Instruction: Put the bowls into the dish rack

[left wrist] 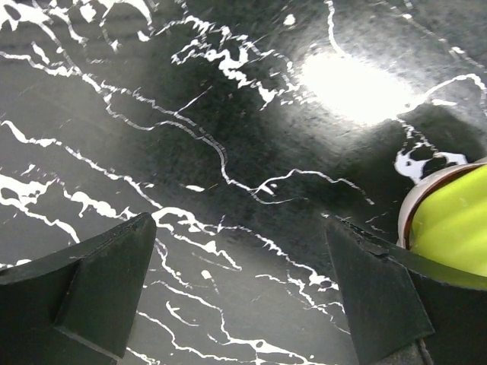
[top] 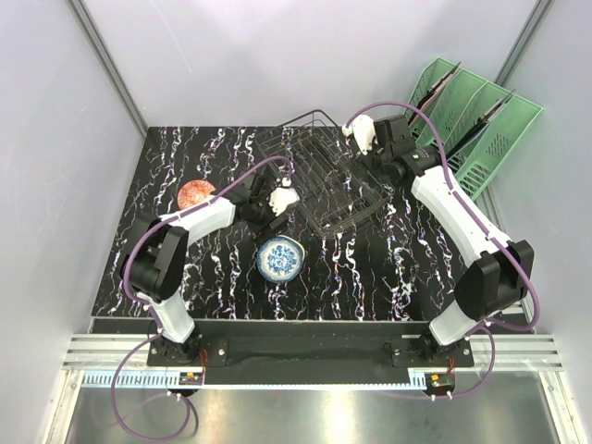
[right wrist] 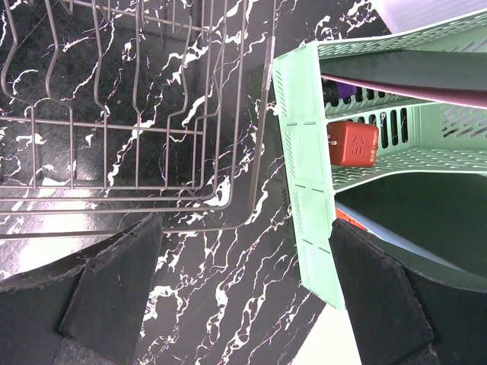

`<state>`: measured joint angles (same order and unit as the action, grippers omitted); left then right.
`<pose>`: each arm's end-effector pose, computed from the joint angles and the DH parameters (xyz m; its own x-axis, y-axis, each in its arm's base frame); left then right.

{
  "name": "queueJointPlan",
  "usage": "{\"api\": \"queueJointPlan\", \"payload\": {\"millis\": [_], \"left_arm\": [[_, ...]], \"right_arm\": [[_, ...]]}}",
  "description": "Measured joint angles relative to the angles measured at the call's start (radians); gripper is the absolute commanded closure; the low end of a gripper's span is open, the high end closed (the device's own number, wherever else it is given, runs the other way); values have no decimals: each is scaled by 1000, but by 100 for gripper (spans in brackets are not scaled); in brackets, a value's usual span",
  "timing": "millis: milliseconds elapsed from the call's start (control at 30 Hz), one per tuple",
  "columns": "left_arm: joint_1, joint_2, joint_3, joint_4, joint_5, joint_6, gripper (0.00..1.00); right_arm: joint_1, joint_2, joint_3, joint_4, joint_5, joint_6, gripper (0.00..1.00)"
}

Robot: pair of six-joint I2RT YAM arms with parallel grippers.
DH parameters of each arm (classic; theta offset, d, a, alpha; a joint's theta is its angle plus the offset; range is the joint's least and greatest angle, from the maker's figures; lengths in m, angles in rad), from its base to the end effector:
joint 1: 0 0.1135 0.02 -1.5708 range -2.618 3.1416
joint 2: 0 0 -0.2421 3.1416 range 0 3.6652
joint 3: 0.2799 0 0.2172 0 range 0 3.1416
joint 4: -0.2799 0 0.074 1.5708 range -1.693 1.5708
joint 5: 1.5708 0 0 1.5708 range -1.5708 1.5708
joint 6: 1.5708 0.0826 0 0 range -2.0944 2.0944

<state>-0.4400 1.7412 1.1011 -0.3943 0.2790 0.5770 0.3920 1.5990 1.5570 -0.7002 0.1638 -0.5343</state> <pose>0.3004 -0.1666 0.1437 -0.3589 0.7486 -0.5574 0.8741 0.4790 0.0804 0.3309 0.1222 0.3016 -0.4022 -0.7099 -0.5781 -0.5469 0.6927 -0.4702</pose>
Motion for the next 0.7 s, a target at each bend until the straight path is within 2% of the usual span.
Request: {"api": "queueJointPlan", "payload": {"millis": [567,700], "left_arm": [[-62,-39,-73,3,14,-9,1],[-62,-39,-78,31,-45,-38,1]], "right_arm": [[-104,54,0,11,-11,0,0],[-132,88,1,32,1,0,0]]}}
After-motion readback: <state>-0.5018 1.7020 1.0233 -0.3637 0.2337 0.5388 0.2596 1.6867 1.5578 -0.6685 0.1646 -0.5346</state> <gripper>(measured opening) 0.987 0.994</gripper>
